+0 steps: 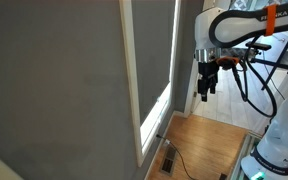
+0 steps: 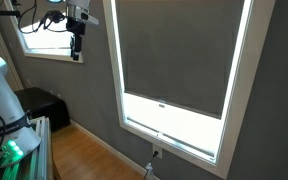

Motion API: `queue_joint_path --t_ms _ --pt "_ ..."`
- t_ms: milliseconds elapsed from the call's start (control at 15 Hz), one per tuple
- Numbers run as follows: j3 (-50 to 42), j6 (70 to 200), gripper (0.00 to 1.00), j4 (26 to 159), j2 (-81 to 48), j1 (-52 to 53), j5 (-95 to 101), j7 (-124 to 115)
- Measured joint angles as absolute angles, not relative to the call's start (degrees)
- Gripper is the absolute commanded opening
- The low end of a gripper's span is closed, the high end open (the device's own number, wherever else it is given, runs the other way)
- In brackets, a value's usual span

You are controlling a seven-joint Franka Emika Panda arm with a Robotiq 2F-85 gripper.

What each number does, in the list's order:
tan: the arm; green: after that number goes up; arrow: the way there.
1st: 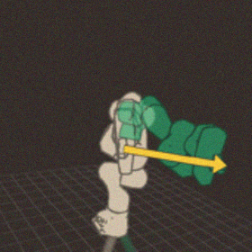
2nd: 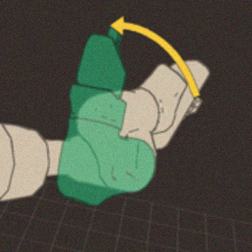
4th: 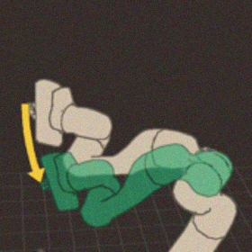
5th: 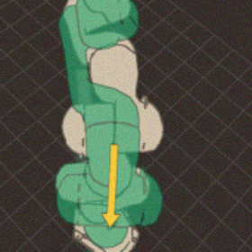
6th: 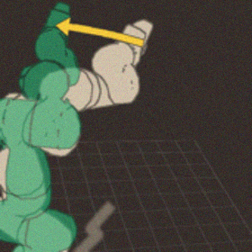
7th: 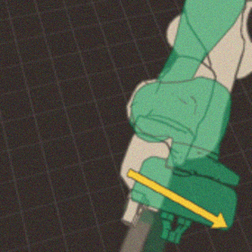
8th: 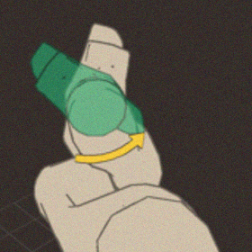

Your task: Open the window shade

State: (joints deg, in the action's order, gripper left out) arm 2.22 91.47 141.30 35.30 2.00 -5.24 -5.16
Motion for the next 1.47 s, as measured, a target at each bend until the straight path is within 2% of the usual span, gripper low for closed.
queue_joint_path --t_ms 400,733,1200,1467 --pt "0.88 100.89 1.00 141.99 29.22 -0.60 -0.93 -3.20" --pt "-1.99 115.47 1.00 143.42 20.34 -2.51 4.88 3.29" --pt "-7.82 142.54 1.00 143.60 1.92 -4.42 5.60 18.91" --pt "-8.21 151.79 1.00 140.66 -10.31 -7.03 -4.34 30.05"
